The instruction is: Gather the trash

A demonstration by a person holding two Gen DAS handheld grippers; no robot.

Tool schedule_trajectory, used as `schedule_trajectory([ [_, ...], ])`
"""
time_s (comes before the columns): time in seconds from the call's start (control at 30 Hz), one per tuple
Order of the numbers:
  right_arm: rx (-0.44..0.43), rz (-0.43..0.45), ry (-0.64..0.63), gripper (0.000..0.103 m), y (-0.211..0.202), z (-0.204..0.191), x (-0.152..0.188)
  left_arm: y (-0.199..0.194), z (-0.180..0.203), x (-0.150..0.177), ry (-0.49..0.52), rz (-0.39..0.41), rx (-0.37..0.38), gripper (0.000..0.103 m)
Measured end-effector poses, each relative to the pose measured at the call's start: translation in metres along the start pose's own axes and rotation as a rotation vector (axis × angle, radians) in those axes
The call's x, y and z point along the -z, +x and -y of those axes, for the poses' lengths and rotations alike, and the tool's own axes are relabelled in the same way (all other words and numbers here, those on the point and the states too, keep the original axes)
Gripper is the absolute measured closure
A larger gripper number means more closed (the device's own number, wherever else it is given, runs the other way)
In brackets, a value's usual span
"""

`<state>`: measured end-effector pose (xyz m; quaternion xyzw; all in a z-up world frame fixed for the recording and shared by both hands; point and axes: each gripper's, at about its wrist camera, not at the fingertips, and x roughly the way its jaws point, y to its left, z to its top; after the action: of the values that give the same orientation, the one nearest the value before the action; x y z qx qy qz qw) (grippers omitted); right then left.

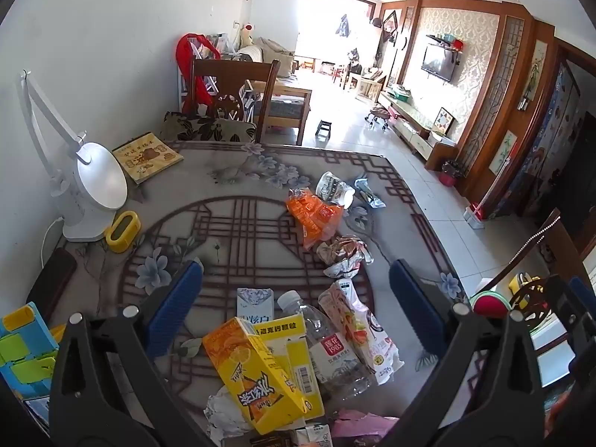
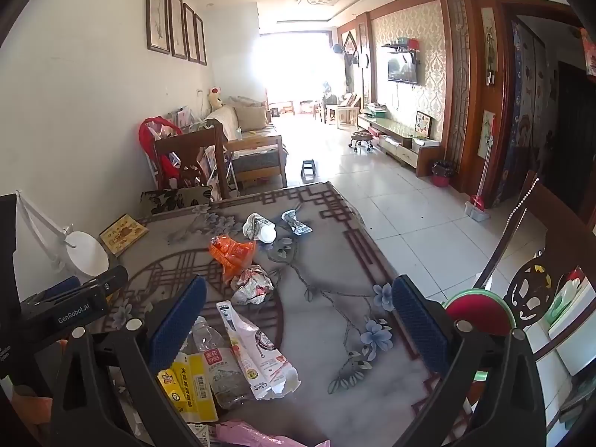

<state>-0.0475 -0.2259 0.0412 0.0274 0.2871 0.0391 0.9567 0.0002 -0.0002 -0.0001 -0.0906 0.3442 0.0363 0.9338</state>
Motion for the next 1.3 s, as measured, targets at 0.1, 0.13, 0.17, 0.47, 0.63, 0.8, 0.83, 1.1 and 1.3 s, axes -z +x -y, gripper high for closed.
schedule_trajectory([
  [0.1,-0.002,-0.001,0.002,0.007,0.000,0.000,0.000,0.000,0.000,0.000,-0.001,-0.001,-0.006,0.004],
  [0.13,-0.002,-0.001,0.004,0.007,0.000,0.000,0.000,0.000,0.001,-0.001,-0.001,0.000,-0.008,0.004],
  [0.17,-0.002,-0.001,0.005,0.007,0.000,0.001,0.000,-0.001,0.001,-0.001,-0.001,0.001,-0.010,0.004],
  [0.47,0.022,-0.008,-0.002,0.007,0.004,-0.002,0.002,0.002,0.004,0.003,0.000,-0.014,0.000,0.004],
  [0.63,0.058,-0.033,-0.008,0.007,0.006,0.000,0.000,0.004,-0.001,0.006,0.010,-0.010,0.000,0.004],
  [0.8,0.086,-0.048,-0.002,0.007,0.010,0.002,-0.001,0.003,0.001,0.009,0.029,-0.011,-0.006,0.004],
  [0.83,0.087,-0.049,0.001,0.007,0.010,0.002,-0.001,0.003,0.001,0.008,0.030,-0.013,-0.007,0.004],
  [1.1,0.094,-0.055,0.004,0.007,0.012,0.004,0.000,0.006,0.002,0.009,0.037,-0.023,-0.010,0.004],
  [1.3,0.094,-0.064,0.001,0.007,0.014,0.004,0.001,0.006,0.001,0.010,0.042,-0.022,-0.018,0.004],
])
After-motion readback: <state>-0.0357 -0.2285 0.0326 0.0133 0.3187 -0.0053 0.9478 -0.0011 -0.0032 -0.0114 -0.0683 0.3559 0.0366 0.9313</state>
